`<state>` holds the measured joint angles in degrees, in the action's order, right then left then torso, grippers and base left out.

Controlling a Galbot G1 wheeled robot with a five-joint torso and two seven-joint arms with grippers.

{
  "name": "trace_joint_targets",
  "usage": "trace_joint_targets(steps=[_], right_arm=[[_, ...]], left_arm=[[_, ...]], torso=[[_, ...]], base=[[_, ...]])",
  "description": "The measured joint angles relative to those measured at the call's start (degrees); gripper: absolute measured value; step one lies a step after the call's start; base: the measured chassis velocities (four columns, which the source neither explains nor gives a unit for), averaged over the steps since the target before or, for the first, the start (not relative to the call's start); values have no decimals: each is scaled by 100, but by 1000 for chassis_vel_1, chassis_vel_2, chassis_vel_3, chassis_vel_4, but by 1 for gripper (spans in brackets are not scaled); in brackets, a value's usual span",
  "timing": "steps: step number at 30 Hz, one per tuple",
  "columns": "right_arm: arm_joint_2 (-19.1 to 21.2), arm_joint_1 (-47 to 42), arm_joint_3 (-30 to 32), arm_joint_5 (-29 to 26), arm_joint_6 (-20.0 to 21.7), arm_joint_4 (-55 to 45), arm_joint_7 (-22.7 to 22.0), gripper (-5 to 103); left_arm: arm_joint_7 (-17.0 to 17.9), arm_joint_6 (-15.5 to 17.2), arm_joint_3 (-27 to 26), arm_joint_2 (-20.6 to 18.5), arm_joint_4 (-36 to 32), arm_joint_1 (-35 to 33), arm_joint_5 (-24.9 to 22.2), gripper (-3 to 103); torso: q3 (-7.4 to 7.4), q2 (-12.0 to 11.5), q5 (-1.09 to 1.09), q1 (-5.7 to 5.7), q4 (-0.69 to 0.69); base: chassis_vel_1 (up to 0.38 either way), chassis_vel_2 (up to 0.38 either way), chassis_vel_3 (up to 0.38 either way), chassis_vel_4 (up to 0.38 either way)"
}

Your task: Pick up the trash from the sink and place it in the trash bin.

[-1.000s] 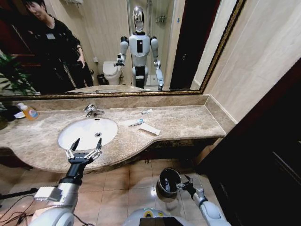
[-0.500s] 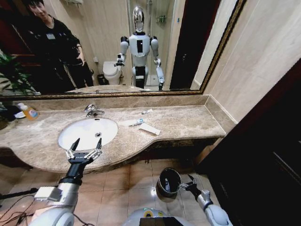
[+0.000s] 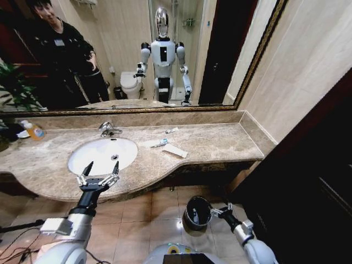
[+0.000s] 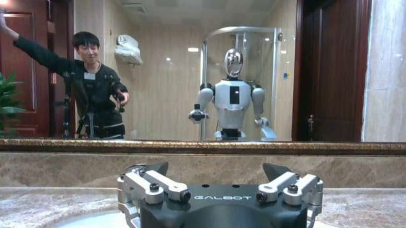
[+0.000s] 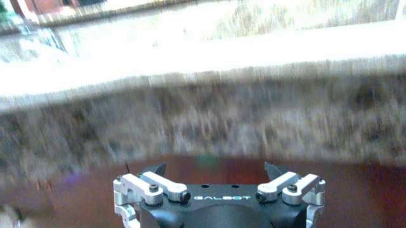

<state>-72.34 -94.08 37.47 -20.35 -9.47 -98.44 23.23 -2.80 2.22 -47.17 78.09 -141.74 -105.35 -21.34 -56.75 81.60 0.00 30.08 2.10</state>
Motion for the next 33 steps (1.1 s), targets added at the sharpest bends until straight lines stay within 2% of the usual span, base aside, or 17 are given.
trace_joint_targets(steps=[2,3,5,6,9,11,12,14,17,19,33], right_arm=[[72,-69,41,-109,185,-693,-19,100],[72,-69,41,-109,185,-693,-19,100],[112,-19,-23,-105,488,-1348,-71,100],[112,-19,-23,-105,488,-1348,-71,100],[183,326,-261,127,916,-1852,-110,100],[209,420,-316,192,999,-1894,-117,100],[310,694,-483,339,1240,-1942,-145,100],[482,1072,-742,415,1544,-1944,-212,100],[581,1313,-922,408,1675,-1902,-318,100],[763,1964,-1520,289,1862,-1605,-690,100],[923,3504,-2771,-190,1985,-555,-810,100]], left_arm=[[0,0,0,0,0,0,0,100],[0,0,0,0,0,0,0,100],[0,0,0,0,0,0,0,100],[0,0,0,0,0,0,0,100],[0,0,0,0,0,0,0,100],[0,0,0,0,0,0,0,100],[0,0,0,0,0,0,0,100],[0,0,0,0,0,0,0,100],[0,0,0,0,0,0,0,100],[0,0,0,0,0,0,0,100],[0,0,0,0,0,0,0,100]], torso=[[0,0,0,0,0],[0,0,0,0,0],[0,0,-1,0,0],[0,0,-1,0,0],[0,0,0,0,0],[0,0,0,0,0],[0,0,0,0,1],[-1,0,1,0,0],[-1,0,-1,0,1],[-1,0,0,0,1],[-1,0,0,1,0]], base=[[0,0,0,0],[0,0,0,0],[0,0,0,0],[0,0,0,0],[0,0,0,0],[0,0,0,0],[0,0,0,0],[0,0,0,0],[0,0,0,0],[0,0,0,0],[0,0,0,0]])
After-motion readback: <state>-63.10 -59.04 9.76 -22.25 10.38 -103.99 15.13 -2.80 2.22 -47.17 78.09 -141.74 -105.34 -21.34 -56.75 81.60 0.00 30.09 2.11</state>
